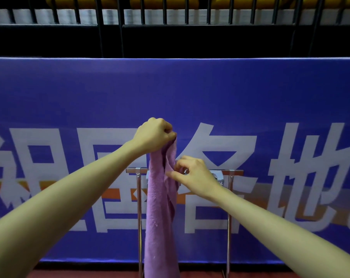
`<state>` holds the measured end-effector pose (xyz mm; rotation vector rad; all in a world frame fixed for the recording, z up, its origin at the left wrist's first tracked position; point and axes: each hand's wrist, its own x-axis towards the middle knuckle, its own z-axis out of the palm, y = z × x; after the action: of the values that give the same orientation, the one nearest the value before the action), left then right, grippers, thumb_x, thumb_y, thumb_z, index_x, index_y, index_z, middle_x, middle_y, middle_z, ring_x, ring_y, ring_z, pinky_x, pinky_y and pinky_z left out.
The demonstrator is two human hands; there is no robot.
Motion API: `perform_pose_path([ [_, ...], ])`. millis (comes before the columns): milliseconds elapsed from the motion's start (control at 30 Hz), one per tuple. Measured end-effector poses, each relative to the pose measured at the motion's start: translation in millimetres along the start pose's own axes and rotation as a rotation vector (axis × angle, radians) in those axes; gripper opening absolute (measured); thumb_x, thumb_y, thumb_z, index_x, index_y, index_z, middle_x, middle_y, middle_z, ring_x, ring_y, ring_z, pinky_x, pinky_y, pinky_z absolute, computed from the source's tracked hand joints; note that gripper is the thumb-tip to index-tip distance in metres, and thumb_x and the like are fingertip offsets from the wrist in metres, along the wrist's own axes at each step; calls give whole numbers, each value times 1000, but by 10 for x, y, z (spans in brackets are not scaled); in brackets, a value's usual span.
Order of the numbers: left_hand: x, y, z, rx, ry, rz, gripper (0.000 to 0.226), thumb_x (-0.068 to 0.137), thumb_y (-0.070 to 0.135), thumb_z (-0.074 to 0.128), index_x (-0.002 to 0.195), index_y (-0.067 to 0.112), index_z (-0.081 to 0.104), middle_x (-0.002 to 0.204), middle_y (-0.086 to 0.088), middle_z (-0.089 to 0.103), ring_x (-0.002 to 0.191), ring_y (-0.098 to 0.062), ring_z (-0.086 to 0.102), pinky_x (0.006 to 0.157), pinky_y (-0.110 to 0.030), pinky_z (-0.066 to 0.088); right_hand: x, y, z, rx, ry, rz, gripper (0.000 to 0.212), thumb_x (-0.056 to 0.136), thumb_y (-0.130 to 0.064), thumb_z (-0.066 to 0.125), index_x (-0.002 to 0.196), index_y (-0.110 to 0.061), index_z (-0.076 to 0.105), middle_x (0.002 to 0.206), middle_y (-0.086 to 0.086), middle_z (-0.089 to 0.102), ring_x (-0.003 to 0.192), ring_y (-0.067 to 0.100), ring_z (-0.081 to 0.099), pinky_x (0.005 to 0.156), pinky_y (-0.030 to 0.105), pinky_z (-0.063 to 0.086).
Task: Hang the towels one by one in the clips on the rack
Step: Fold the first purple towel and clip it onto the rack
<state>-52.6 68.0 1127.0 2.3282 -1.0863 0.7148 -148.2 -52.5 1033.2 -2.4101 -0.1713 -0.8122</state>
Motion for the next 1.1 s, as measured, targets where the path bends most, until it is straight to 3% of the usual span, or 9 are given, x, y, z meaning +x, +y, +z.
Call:
perform_pose_path([
  [167, -29, -99, -16, -9, 16, 66, 49, 87, 30, 59, 48, 18, 31, 47, 3, 35, 50, -19, 29, 47, -27, 26, -20, 24, -71, 65, 72, -26, 22, 84, -16, 68, 66, -5, 63, 67, 2, 57, 60, 12, 50, 59, 25, 43],
  [267, -60, -359, -47, 29, -63, 143, 44, 89, 40, 58, 56, 14, 44, 52, -1, 43, 52, -20, 34, 49, -32, 33, -10, 96, -244, 164, 123, 63, 23, 84, -8, 66, 62, -5, 59, 60, -1, 55, 55, 5, 44, 55, 13, 36],
  [367, -120, -558, -61, 5, -203, 247, 31, 92, 41, 53, 76, 16, 64, 66, 0, 60, 61, -18, 53, 57, -37, 47, 16, 189, -393, 188, 167, 117, 23, 84, -9, 64, 65, 2, 58, 60, 13, 54, 54, 6, 39, 55, 20, 36],
  [533, -174, -607, 24, -12, -194, 410, 21, 92, 33, 56, 82, 15, 59, 62, 1, 55, 56, -20, 48, 53, -22, 37, 56, 252, -510, 230, 205, 131, 27, 87, -9, 62, 62, -2, 56, 56, 6, 50, 54, 9, 39, 54, 23, 35],
  [633, -198, -675, 65, 140, -144, 523, 18, 93, 31, 54, 86, 15, 61, 68, 4, 59, 60, -20, 52, 70, -11, 29, 57, 291, -595, 217, 235, 124, 29, 87, -8, 62, 59, -7, 54, 57, 9, 52, 57, 10, 43, 57, 27, 38],
  [733, -203, -672, 108, 225, -111, 585, 19, 94, 31, 50, 95, 19, 64, 89, 6, 62, 73, -16, 56, 84, -24, 33, 15, 315, -626, 180, 225, 107, 32, 87, -8, 61, 58, -11, 50, 57, 6, 49, 57, 12, 41, 57, 30, 37],
  [867, -176, -595, 180, 215, -162, 546, 18, 92, 30, 56, 88, 14, 63, 93, 1, 60, 71, -20, 54, 68, -26, 39, -25, 343, -675, 117, 208, 82, 30, 88, -9, 60, 61, -2, 47, 57, 6, 44, 57, 13, 36, 56, 33, 33],
  [967, -171, -515, 250, 235, -242, 516, 19, 90, 32, 57, 83, 15, 61, 81, 2, 62, 65, -17, 52, 60, -33, 45, -62, 366, -694, 55, 213, 81, 29, 88, -8, 58, 62, 0, 47, 56, 6, 45, 55, 14, 37, 55, 36, 36],
  [1100, -137, -439, 314, 210, -260, 482, 24, 87, 31, 63, 74, 12, 57, 68, -1, 60, 61, -19, 50, 53, -22, 33, -94, 436, -727, 18, 216, 115, 29, 90, -8, 57, 64, 2, 48, 58, 17, 50, 55, 18, 41, 54, 45, 44],
])
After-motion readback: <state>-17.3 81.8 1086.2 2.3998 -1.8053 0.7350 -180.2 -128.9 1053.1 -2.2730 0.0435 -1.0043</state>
